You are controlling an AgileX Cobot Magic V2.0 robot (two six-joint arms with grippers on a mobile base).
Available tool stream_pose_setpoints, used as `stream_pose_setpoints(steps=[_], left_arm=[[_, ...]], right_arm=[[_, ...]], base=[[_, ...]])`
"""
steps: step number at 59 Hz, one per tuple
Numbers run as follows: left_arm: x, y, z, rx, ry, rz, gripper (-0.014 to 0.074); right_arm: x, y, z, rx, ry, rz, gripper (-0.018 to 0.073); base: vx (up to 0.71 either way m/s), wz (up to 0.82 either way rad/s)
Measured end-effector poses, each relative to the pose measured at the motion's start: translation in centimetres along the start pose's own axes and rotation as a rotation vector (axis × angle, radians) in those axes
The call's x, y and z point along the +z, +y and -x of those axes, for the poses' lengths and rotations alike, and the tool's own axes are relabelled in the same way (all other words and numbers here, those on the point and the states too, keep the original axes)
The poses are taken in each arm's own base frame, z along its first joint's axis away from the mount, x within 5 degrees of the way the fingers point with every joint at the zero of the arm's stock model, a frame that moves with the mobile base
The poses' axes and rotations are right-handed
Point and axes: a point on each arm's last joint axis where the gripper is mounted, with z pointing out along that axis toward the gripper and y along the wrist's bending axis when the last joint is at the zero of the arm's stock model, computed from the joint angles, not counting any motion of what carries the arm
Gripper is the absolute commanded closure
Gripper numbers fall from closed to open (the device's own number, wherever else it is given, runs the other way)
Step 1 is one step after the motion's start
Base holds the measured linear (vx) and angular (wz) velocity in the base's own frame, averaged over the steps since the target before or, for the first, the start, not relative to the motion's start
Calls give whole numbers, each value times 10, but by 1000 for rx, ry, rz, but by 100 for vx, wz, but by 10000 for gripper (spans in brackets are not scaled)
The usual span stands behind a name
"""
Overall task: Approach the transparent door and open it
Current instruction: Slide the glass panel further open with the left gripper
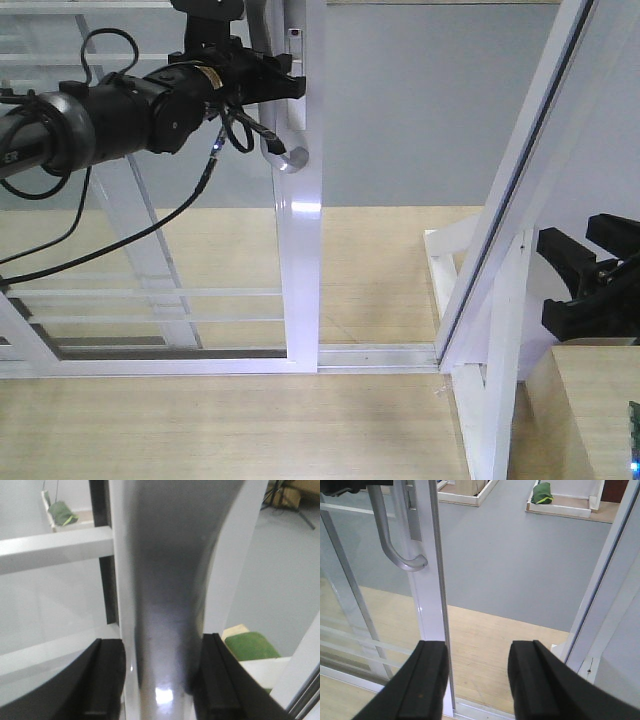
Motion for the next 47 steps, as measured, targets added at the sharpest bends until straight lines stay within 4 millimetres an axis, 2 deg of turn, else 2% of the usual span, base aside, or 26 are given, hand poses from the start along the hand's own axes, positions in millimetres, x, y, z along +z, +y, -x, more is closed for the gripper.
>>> stream_pose_setpoints(steps=[9, 21, 37, 47], left_arm=[[-10, 18, 6, -23, 67, 45, 216], [-25, 52, 13, -61, 138, 121, 215], [-41, 93, 20, -96, 161, 211, 213], [-51, 112, 19, -36, 221, 262, 178]], right_arm=[[0, 0, 0, 0, 0, 0, 201], [0, 0, 0, 0, 0, 0, 201], [0, 0, 0, 0, 0, 0, 201], [0, 0, 0, 0, 0, 0, 201]], base=[[0, 0], [0, 0], [0, 0], [0, 0]])
